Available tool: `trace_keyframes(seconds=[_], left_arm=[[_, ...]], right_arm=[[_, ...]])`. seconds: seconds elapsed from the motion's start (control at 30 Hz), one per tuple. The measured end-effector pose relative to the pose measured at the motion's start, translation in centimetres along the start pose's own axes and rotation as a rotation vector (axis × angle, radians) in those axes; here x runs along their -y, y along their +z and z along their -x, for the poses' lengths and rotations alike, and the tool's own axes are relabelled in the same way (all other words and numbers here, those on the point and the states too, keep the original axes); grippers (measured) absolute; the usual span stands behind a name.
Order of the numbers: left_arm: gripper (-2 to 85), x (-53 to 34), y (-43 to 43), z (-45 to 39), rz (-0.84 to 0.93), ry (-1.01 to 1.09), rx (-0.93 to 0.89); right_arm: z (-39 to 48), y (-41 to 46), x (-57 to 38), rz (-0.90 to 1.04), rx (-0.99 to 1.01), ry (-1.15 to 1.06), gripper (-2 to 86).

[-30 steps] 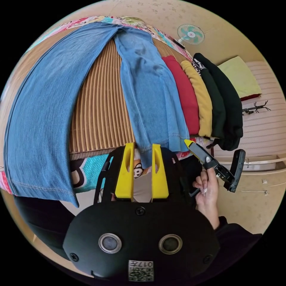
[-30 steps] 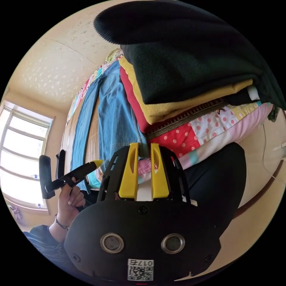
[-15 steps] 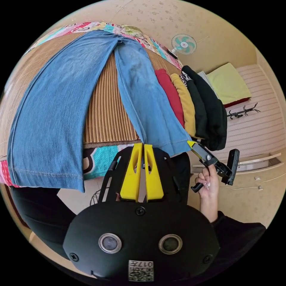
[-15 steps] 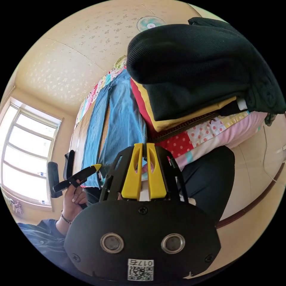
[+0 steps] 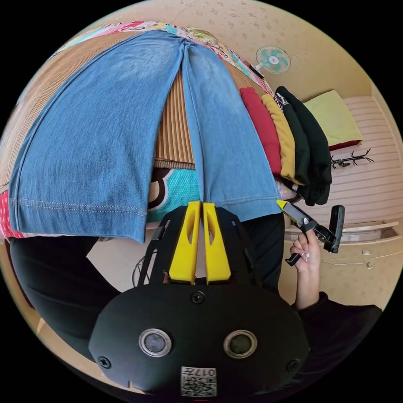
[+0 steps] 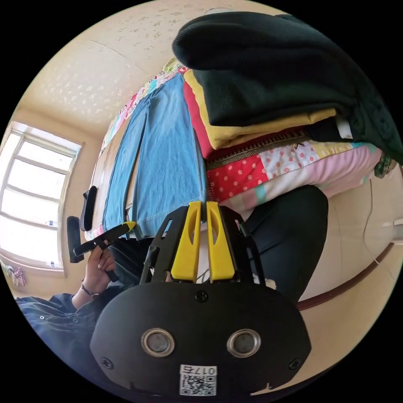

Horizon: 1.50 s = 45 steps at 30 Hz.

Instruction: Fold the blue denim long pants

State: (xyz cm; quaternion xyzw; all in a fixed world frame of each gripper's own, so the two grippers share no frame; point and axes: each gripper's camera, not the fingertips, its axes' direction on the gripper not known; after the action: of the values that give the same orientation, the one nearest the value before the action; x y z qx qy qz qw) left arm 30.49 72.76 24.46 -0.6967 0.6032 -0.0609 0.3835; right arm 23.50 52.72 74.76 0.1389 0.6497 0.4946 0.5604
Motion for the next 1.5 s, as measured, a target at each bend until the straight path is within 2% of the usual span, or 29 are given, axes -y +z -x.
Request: trace_keyframes(seconds=[0.1, 0.2, 0.33, 0.57, 0.77, 0.83, 0.93, 1.03, 1.13, 1.23, 1.3, 1.4, 1.5], left_arm=[[5.9, -0.7, -2.8, 0.5, -0.079, -0.014, 0.006], [9.9, 0.1, -6.2, -0.4, -0.107, 0.036, -0.102], [11.7, 3.4, -9.0, -4.0, -0.047, 0.162, -0.251], [14.4, 8.3, -7.3, -7.1, 0.096, 0.233, -0.297], [8.1, 9.1, -6.1, -8.0, 0.156, 0.233, -0.273], [2.7, 8.6, -6.7, -7.5, 0.121, 0.228, -0.283], [-0.2, 8.2, -8.2, -6.6, 0.078, 0.217, -0.320], [-0.8, 8.3, -10.0, -5.5, 0.070, 0.207, -0.347], [-0.9, 8.2, -12.0, -4.5, 0.066, 0.215, -0.359], [-0.9, 8.1, -13.9, -3.5, 0.054, 0.224, -0.342], [-0.9, 8.1, -14.7, -2.8, 0.047, 0.224, -0.356], [-0.9, 8.1, -15.5, -1.3, 0.058, 0.203, -0.405], [-0.9, 7.8, -16.4, 0.3, 0.050, 0.195, -0.441]], right_arm=[[2.0, -1.7, -1.2, -0.069, -0.030, -0.074, 2.5], [5.2, -4.1, -2.4, -0.148, 0.006, -0.185, 2.4], [9.8, -5.3, -2.8, -0.117, 0.016, -0.324, 2.5], [14.0, -4.3, -2.8, -0.065, 0.032, -0.414, 2.7], [14.5, -3.9, -1.6, -0.007, 0.130, -0.428, 3.1], [14.3, -3.8, -0.7, 0.017, 0.135, -0.438, 3.3], [14.2, -4.4, 1.6, 0.109, 0.169, -0.519, 3.6], [14.2, -7.0, 6.3, 0.185, 0.205, -0.580, 4.3], [14.3, -11.6, 16.2, 0.135, 0.222, -0.539, 6.2], [14.7, -13.4, 30.3, 0.067, 0.249, -0.453, 7.4], [14.6, -10.8, 42.0, 0.061, 0.240, -0.389, 7.7], [12.4, -4.2, 53.6, 0.024, 0.270, -0.258, 7.7], [9.7, 3.7, 61.7, 0.075, 0.270, -0.132, 8.2]])
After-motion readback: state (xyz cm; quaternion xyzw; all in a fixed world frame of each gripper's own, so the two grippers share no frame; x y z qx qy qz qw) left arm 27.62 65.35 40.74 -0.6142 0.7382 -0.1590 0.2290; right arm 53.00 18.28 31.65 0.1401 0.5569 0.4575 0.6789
